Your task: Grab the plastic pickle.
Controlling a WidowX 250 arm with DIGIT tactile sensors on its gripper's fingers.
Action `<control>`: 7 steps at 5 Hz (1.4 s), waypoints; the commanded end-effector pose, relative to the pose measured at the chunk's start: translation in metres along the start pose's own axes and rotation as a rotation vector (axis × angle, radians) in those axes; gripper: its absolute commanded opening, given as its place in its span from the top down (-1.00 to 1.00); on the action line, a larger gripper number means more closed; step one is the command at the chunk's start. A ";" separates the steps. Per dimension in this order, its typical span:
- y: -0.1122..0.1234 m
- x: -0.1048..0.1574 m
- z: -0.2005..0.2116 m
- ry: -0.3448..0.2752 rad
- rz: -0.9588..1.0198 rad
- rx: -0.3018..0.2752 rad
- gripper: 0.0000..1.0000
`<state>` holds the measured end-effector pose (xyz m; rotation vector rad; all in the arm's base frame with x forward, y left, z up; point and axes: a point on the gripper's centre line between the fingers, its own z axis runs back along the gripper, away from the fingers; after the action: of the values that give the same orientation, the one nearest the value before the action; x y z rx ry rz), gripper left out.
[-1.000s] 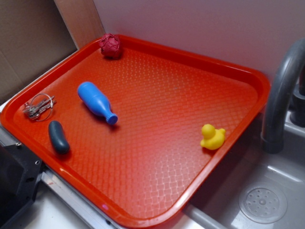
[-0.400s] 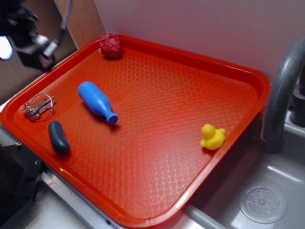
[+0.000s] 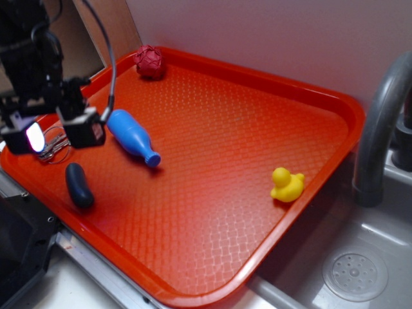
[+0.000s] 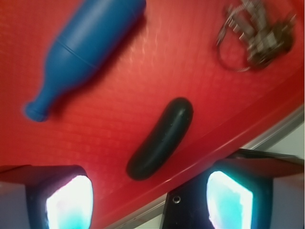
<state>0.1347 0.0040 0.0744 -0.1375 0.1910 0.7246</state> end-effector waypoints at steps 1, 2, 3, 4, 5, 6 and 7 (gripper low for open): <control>-0.002 -0.001 -0.036 -0.056 -0.112 -0.024 -1.00; 0.002 0.004 -0.060 -0.113 -0.144 -0.067 -1.00; -0.001 0.005 -0.065 -0.114 -0.151 -0.044 -0.69; -0.001 0.005 -0.065 -0.109 -0.171 0.004 1.00; -0.006 0.007 -0.049 -0.149 -0.334 0.087 1.00; -0.017 0.014 0.003 -0.287 -0.429 0.042 1.00; -0.049 0.026 0.058 -0.354 -0.589 -0.023 1.00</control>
<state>0.1939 -0.0026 0.1218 -0.0637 -0.1528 0.1604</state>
